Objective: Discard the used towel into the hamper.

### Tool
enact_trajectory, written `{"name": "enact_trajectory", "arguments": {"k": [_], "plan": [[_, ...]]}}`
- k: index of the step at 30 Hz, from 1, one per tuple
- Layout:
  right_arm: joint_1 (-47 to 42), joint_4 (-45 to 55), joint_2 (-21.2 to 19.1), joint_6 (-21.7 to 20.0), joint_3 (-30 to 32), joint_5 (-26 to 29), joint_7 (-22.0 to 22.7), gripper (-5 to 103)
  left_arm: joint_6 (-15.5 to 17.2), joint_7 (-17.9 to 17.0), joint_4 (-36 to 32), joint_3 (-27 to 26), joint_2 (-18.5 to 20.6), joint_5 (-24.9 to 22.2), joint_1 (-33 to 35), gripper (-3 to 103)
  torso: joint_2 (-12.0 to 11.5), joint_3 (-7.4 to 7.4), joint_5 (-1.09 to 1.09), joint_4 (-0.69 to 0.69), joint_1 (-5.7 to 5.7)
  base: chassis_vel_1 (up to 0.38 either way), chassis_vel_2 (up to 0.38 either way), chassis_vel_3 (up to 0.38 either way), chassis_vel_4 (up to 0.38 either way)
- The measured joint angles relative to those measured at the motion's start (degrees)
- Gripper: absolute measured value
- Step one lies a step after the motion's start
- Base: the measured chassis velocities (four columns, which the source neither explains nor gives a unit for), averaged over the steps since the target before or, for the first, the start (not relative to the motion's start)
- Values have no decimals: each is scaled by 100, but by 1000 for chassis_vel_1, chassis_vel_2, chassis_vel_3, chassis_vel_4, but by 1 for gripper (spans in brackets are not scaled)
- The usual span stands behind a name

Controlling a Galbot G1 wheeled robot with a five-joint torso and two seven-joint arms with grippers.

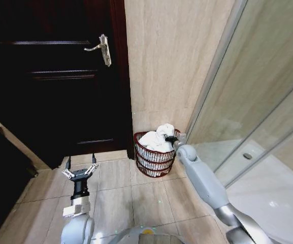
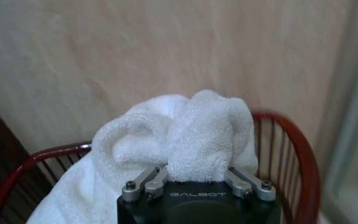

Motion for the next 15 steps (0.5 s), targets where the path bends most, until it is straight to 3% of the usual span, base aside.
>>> {"name": "enact_trajectory", "arguments": {"k": [1, 2, 4, 5, 7, 11, 15], "plan": [[0, 0, 0, 0, 0, 0, 0, 20, 0, 0, 0, 0, 0, 0, 0, 100, 0, 0, 0, 0, 0, 0, 0, 0, 0], [13, 130, -40, -151, -23, 670, 529, 20, -22, 0, 23, -3, 0, -8, 1, 100, 2, 0, 0, 0, 0, 0, 0, 0, 0], [104, 248, -105, -236, -58, 1481, 1216, 20, -27, 3, 32, -3, 0, -12, -1, 100, 3, 2, 1, 1, 1, 0, 0, 0, 0], [104, 248, -105, -236, -58, 1481, 1216, 20, -27, 3, 32, -3, 0, -12, -1, 100, 3, 2, 1, 1, 1, 0, 0, 0, 0], [227, 300, -166, -236, -87, 2160, 1853, 20, -28, 10, 42, 18, 0, -1, -34, 100, 5, 4, 0, 1, 2, 0, 0, 0, 0], [270, 279, -195, -178, -60, 2203, 1839, 20, -21, 27, 65, 70, 0, 41, -89, 100, 6, 5, 0, 0, 3, 0, 0, 0, 0], [269, 170, -174, -120, -92, 1638, 1363, 20, -4, 68, 75, 89, 0, 58, -134, 100, 8, 6, 1, -1, 4, 0, 0, 0, 0]]}}
